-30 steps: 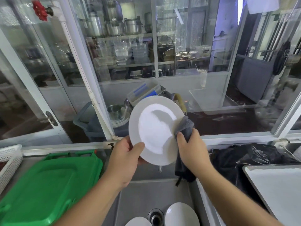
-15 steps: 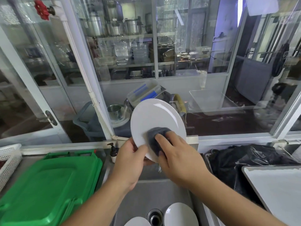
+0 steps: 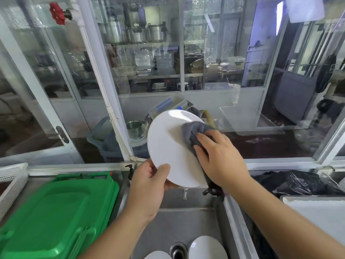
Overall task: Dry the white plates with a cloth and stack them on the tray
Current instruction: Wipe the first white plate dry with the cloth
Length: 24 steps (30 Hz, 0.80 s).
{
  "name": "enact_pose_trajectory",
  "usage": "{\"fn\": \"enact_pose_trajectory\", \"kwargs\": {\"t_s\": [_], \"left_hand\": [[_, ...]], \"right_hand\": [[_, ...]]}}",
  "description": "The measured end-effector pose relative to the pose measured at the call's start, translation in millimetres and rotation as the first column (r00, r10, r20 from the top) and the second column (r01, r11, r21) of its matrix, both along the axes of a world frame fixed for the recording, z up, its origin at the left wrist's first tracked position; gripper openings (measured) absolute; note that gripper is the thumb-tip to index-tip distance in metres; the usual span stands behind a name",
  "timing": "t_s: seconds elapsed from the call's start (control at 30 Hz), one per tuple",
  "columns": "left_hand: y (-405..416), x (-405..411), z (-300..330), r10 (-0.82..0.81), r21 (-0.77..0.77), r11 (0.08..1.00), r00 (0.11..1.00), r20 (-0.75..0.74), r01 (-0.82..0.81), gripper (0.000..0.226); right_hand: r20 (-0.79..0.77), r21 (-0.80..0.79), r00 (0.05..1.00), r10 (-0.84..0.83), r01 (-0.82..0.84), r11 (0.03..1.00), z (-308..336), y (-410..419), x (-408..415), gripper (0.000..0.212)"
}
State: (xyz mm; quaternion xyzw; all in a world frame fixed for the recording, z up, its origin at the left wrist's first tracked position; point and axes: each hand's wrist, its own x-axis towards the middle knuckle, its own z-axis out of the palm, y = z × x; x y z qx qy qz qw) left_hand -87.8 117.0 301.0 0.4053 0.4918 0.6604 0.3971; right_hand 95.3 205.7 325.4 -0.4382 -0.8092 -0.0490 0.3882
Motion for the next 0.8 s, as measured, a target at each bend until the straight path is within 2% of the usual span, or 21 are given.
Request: {"fn": "enact_pose_trajectory", "kwargs": {"t_s": [0.2, 0.37, 0.47, 0.6, 0.73, 0.8], "left_hand": [[4.7, -3.1, -2.8, -0.015, -0.039, 0.999, 0.998, -0.058, 0.013, 0.026], [-2.6, 12.3, -12.0, -0.092, -0.085, 0.993, 0.975, -0.201, 0.077, 0.022], [-8.3, 18.7, -13.5, -0.106, -0.106, 0.991, 0.96, -0.259, 0.081, 0.026], [-11.3, 13.5, -9.7, -0.075, -0.097, 0.994, 0.954, -0.292, 0.049, 0.032], [-12.7, 3.4, -4.3, -0.011, -0.058, 0.998, 0.939, -0.343, -0.01, 0.027], [-12.1, -1.0, -2.7, -0.002, -0.05, 0.999, 0.942, -0.336, -0.016, 0.023]], "right_hand": [[-0.009, -0.028, 0.965, 0.263, -0.263, 0.964, -18.2, -38.5, -6.7, 0.033], [0.0, 0.022, 0.958, 0.288, -0.288, 0.957, 14.3, -26.6, -23.6, 0.029], [-0.025, 0.026, 0.974, 0.225, -0.224, 0.974, 35.8, -10.3, -31.9, 0.028], [-0.077, 0.022, 0.996, 0.036, -0.034, 0.999, 45.3, 14.2, -27.3, 0.029], [-0.069, -0.115, 0.987, -0.144, 0.135, 0.984, 32.6, 32.4, -9.0, 0.036], [-0.117, -0.265, 0.976, -0.183, 0.147, 0.953, 23.1, 38.0, -0.6, 0.039]]}}
